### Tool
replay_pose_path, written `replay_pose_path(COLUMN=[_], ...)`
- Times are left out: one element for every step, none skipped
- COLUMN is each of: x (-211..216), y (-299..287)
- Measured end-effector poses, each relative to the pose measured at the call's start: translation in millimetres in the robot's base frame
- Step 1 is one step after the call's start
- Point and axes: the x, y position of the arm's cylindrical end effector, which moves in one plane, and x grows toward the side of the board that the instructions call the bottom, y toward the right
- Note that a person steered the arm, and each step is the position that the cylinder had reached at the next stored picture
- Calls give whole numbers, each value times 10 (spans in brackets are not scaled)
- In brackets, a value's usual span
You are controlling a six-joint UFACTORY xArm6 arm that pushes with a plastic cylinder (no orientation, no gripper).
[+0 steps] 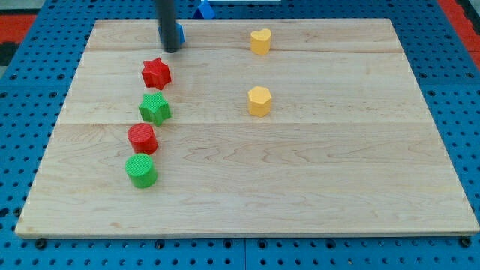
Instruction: Move the red star below the yellow hexagon
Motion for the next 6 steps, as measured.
replay_pose_path(x=[555,1167,1284,1158,1534,1953], y=[-110,563,989,1350,1490,1592])
